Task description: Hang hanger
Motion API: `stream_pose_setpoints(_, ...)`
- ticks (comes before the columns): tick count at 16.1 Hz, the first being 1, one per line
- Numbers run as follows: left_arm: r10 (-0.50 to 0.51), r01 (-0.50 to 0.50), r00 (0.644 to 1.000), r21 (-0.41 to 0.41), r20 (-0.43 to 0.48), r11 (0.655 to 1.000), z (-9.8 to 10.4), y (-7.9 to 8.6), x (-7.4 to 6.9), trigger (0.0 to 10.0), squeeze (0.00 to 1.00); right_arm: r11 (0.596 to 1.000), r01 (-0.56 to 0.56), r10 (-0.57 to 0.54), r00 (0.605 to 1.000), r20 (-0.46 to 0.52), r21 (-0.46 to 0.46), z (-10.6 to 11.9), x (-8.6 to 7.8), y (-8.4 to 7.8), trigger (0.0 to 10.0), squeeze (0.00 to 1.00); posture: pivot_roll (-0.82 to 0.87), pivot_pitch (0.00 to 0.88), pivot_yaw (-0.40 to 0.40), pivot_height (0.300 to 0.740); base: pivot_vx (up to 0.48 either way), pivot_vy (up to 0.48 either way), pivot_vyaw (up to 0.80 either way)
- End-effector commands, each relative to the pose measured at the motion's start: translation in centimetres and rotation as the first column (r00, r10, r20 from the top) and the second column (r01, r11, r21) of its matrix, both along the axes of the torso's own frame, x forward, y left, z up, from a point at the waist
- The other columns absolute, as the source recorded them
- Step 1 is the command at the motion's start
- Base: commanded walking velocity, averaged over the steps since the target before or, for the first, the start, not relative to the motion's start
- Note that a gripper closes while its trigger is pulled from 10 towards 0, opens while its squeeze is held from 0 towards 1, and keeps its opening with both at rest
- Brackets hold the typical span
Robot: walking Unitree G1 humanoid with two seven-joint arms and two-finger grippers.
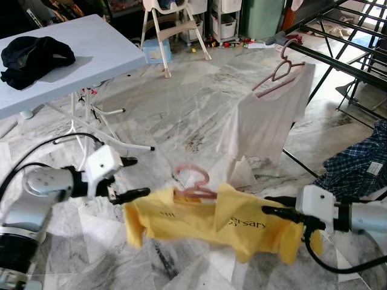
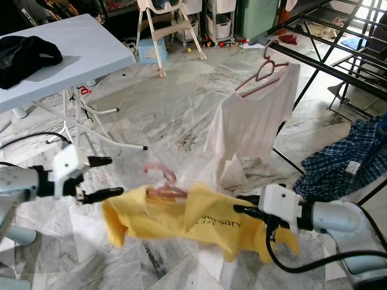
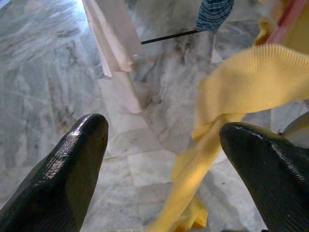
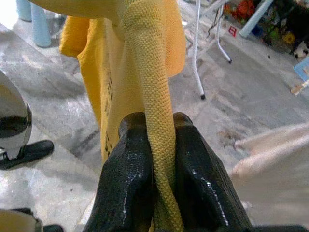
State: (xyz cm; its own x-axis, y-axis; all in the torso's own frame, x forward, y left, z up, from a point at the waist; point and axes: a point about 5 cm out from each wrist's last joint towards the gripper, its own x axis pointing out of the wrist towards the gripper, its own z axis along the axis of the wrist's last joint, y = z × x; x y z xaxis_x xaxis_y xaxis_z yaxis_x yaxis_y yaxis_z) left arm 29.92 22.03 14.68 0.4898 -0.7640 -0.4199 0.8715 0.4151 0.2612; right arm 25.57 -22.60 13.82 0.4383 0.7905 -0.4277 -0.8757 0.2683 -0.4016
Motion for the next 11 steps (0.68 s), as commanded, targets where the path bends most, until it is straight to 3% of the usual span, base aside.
stream_pose_setpoints(1, 0.001, -0.001, 1.0, 0.024, 0.01, 1.0, -0.1, 0.0, 0.1, 10.0, 1.0, 0.999, -0.031, 0.028, 0.997, 0.077, 0.036, 2.3, 0.5, 0.4, 10.0, 0.0, -0.14, 0.096, 0.082, 0.74, 0.0, 0.0, 0.0)
stream_pose_setpoints(2, -0.02, 0.02, 1.0, 0.011, 0.008, 1.0, -0.4, -0.6, 0.2, 10.0, 1.0, 0.998, -0.019, 0.011, 0.993, 0.12, 0.062, 3.4, 1.4, 0.7, 10.0, 0.0, -0.14, 0.096, 0.083, 0.74, 0.0, 0.0, 0.0)
stream_pose_setpoints(4, -0.038, 0.038, 0.999, 0.004, 0.01, 0.999, -0.2, -1.1, 0.2, 10.0, 1.0, 0.997, -0.023, 0.014, 0.992, 0.123, 0.072, 3.5, 1.6, 0.9, 10.0, 0.0, -0.14, 0.093, 0.084, 0.74, 0.0, 0.0, 0.0)
stream_pose_setpoints(7, -0.04, 0.038, 0.998, 0.038, 0.05, 0.999, 0.1, -0.8, 0.7, 10.0, 1.0, 0.994, -0.039, 0.032, 0.997, 0.07, 0.101, 3.4, 1.4, 1.3, 10.0, 0.0, -0.13, 0.092, 0.086, 0.74, 0.0, 0.0, 0.0)
stream_pose_setpoints(9, 0.01, -0.013, 0.991, 0.023, 0.134, 1.0, 1.3, -0.5, 1.9, 10.0, 0.0, 0.996, -0.033, 0.028, 0.997, 0.071, 0.08, 3.9, 1.8, 0.6, 10.0, 0.0, -0.13, 0.089, 0.086, 0.74, 0.0, 0.0, 0.0)
stream_pose_setpoints(11, 0.031, -0.03, 0.984, -0.011, 0.173, 0.999, 2.4, -0.6, 2.5, 10.0, 0.0, 0.997, -0.024, 0.018, 0.997, 0.073, 0.078, 4.0, 1.9, 0.4, 10.0, 0.0, -0.13, 0.087, 0.086, 0.74, 0.0, 0.0, 0.0)
